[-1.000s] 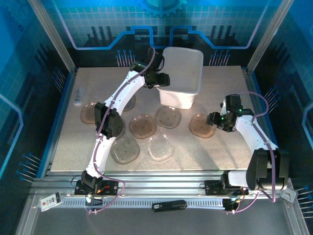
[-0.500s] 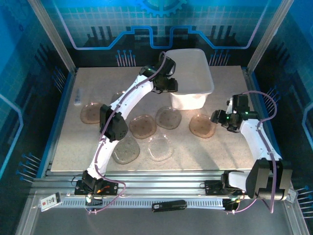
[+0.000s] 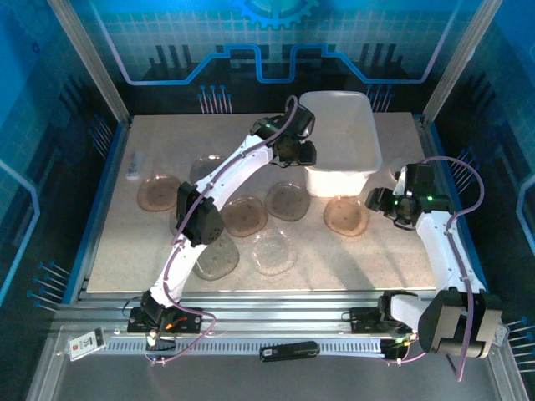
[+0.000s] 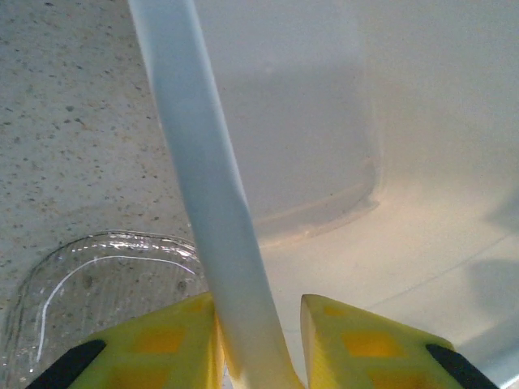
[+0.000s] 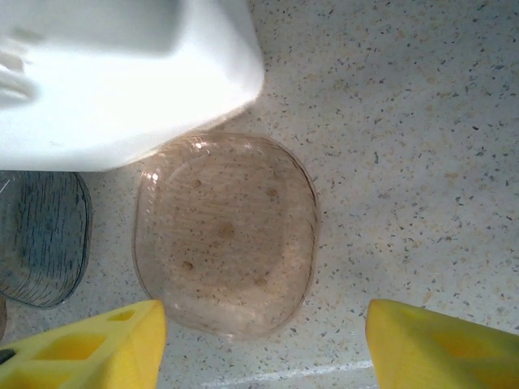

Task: Place the plates into the plastic bin on the countertop

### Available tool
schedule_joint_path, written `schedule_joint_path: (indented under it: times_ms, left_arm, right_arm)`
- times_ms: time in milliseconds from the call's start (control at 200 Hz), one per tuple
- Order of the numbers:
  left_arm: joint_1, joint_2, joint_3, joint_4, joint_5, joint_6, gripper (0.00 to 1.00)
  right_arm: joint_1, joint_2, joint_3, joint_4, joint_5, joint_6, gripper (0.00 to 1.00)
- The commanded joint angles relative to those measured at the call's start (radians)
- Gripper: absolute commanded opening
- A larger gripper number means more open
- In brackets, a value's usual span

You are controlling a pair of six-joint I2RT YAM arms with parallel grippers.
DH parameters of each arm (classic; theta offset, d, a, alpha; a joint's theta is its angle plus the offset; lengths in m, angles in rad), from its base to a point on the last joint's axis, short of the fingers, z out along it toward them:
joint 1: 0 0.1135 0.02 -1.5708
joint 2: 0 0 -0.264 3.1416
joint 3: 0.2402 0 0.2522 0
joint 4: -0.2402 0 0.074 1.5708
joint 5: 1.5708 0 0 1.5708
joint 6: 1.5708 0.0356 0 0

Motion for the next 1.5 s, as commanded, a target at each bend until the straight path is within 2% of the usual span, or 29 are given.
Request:
schedule_joint_path:
  times_ms: [0, 80, 235, 380, 635, 765, 1071, 1496]
  left_arm:
    - [-0.027, -0.019, 0.008, -0.004, 0.035, -0.007, 0.30]
    - [-0.029, -0.036, -0.022, -0.001, 0.028, -0.022, 0.31]
    - [-0.029, -0.068, -0.067, 0.022, 0.003, -0.044, 0.41]
    - [-0.029, -0.091, -0.074, 0.046, -0.025, -0.057, 0.58]
    - [-0.011, -0.153, -0.079, 0.081, -0.032, -0.026, 0.74]
    - [0.014, -0.209, -0.113, 0.094, -0.031, 0.008, 0.76]
    - [0.077, -0.365, -0.307, 0.161, -0.041, 0.063, 0.78]
    - [0.085, -0.384, -0.371, 0.171, -0.045, 0.088, 0.78]
  right_arm:
    - [-0.016, -0.019, -0.007, -0.031, -0.032, 0.002, 0.67]
    - [-0.019, -0.028, -0.037, -0.032, -0.041, 0.015, 0.67]
    - [-0.018, -0.059, -0.083, -0.042, -0.049, 0.044, 0.65]
    - [-0.015, -0.087, -0.121, -0.075, -0.039, 0.070, 0.63]
    - [0.037, -0.075, -0.207, -0.059, 0.001, 0.141, 0.58]
    - [0.070, -0.049, -0.241, -0.014, 0.029, 0.177, 0.55]
    - [0.121, 0.084, -0.260, 0.063, 0.085, 0.210, 0.50]
    - [0.121, 0.200, -0.238, 0.133, 0.159, 0.178, 0.43]
